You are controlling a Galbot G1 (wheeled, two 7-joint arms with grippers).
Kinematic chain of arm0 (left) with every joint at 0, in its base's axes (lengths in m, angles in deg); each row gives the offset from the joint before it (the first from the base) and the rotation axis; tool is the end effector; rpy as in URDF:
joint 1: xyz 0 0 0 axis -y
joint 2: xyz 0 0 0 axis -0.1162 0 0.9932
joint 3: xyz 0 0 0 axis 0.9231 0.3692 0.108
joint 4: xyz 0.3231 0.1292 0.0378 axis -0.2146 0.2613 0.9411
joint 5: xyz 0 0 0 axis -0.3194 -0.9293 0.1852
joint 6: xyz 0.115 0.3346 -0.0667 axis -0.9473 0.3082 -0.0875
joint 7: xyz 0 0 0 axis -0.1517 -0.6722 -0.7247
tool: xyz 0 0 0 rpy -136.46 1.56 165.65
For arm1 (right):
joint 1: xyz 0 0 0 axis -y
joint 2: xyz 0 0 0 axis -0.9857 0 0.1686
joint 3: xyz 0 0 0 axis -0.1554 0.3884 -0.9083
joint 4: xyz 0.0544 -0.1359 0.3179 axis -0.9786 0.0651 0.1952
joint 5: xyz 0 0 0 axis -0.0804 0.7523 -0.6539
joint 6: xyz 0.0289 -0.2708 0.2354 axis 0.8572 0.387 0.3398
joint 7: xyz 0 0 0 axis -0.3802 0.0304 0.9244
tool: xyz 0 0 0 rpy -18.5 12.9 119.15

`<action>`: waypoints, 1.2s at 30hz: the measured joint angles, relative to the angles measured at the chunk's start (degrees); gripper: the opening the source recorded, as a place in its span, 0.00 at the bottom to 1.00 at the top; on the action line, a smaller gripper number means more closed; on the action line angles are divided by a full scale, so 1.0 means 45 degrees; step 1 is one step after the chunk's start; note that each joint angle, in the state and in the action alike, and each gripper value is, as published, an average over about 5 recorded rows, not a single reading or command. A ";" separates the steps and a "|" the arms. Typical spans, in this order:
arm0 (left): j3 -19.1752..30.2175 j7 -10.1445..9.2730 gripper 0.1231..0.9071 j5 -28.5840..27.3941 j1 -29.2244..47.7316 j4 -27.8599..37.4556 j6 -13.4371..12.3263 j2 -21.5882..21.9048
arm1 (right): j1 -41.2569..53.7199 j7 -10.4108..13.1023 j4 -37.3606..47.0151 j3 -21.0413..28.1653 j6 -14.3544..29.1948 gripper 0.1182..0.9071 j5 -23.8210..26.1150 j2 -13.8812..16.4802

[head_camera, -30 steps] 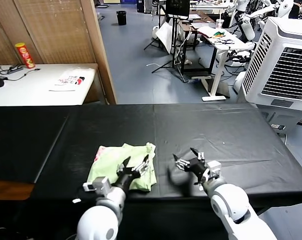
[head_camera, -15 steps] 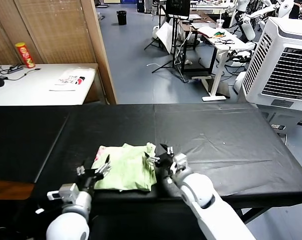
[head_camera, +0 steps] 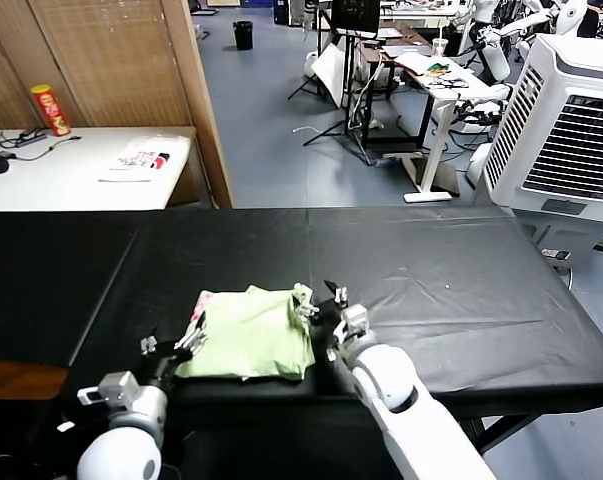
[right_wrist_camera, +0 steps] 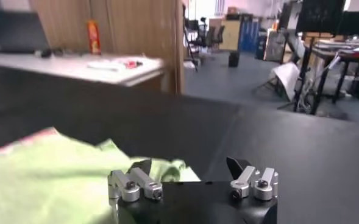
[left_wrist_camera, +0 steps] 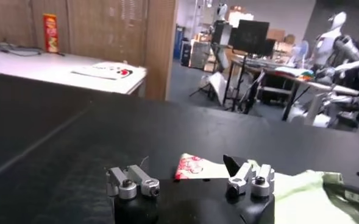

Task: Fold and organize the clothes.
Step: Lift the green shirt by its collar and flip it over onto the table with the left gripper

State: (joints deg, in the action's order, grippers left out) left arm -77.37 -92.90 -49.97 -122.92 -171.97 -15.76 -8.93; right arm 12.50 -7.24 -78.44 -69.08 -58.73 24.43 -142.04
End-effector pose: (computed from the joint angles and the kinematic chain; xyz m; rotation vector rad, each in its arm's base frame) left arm 0.2077 0.0569 -0.2816 0.0479 -2.8721 0.3491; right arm 0.3297 0.0743 -0.2737 0.6696 -2.7988 0.0475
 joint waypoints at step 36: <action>-0.0368 0.0609 0.04 0.3323 0.0604 0.2110 -0.0838 -0.0696 | -0.2092 0.0020 -0.2921 -0.0846 0.0146 0.86 -0.0419 0.0735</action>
State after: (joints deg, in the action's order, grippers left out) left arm -79.03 -90.17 -35.02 -120.20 -162.47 -19.53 -12.06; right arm 3.08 -7.16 -91.58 -72.89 -58.08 22.55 -138.73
